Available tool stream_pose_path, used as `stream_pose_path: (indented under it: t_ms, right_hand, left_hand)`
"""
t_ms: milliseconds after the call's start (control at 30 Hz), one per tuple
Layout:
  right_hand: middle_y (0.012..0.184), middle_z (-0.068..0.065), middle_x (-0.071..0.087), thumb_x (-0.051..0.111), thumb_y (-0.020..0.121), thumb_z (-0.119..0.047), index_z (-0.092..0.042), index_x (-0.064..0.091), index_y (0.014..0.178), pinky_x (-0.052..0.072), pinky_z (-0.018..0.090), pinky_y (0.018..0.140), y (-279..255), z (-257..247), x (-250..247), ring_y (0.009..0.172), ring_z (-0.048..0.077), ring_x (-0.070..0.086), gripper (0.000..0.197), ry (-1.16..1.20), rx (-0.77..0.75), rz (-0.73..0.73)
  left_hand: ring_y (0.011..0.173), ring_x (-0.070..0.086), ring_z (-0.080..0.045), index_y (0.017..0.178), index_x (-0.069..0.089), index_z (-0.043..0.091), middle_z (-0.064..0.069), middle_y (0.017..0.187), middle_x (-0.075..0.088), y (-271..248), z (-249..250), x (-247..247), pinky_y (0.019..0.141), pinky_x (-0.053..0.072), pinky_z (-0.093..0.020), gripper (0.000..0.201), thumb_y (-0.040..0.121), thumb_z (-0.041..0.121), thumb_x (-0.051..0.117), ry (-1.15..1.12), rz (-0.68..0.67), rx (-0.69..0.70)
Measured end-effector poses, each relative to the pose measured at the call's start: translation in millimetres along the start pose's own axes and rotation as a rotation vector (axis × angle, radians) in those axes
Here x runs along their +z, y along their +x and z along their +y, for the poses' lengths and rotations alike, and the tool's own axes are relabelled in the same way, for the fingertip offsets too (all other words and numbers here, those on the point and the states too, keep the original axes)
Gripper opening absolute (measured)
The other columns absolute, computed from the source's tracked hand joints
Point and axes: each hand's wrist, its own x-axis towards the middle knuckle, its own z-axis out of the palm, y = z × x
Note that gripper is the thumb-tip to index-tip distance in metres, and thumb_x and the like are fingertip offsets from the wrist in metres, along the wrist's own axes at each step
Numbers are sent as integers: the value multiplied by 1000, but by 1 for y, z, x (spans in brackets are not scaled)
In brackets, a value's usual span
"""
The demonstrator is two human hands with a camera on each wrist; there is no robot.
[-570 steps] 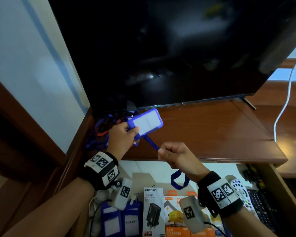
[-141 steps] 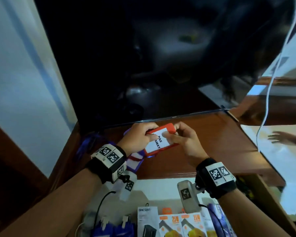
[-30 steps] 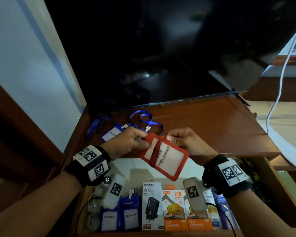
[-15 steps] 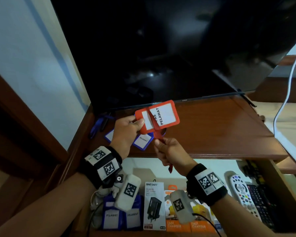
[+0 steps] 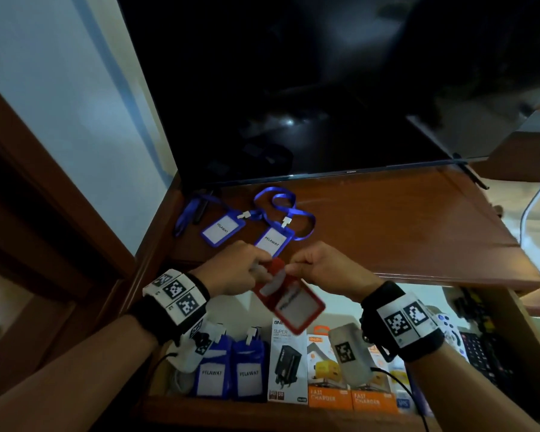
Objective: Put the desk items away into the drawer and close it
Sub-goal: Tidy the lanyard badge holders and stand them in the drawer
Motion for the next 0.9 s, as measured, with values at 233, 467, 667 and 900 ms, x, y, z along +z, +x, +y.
stream_pose_path:
  t_ms: [233, 467, 667, 900]
  right_hand:
    - [49, -7, 39, 52, 96, -14, -13, 51, 61, 25, 18, 44, 1, 15, 13, 43, 5, 30, 35, 462, -60, 38]
    - [55, 0, 59, 64, 84, -25, -14, 68, 66, 45, 21, 49, 17, 12, 23, 45, 10, 53, 22, 897, -118, 27]
    - [65, 2, 68, 64, 72, -20, -14, 76, 70, 54, 24, 52, 30, 9, 36, 56, 12, 65, 13, 1177, -66, -48]
    - [66, 6, 59, 65, 82, -34, -16, 72, 79, 41, 22, 42, 45, 20, 73, 47, 13, 47, 19, 1225, -72, -106]
  left_hand:
    - [84, 66, -6, 94, 69, 8, -3, 89, 71, -16, -4, -9, 79, 53, -23, 10, 87, 3, 64, -498, -56, 76]
    - [95, 61, -12, 104, 66, 6, 8, 96, 64, -11, -5, 9, 82, 49, -24, 20, 86, 3, 58, -972, 180, 138]
    - [110, 59, -14, 99, 75, 21, 6, 113, 65, -16, -5, 23, 91, 47, -28, 26, 81, 11, 60, -1249, 355, 77]
    - [112, 55, -47, 117, 62, -3, -28, 121, 60, -33, -22, 41, 95, 46, -55, 39, 84, 19, 61, -1396, 401, -110]
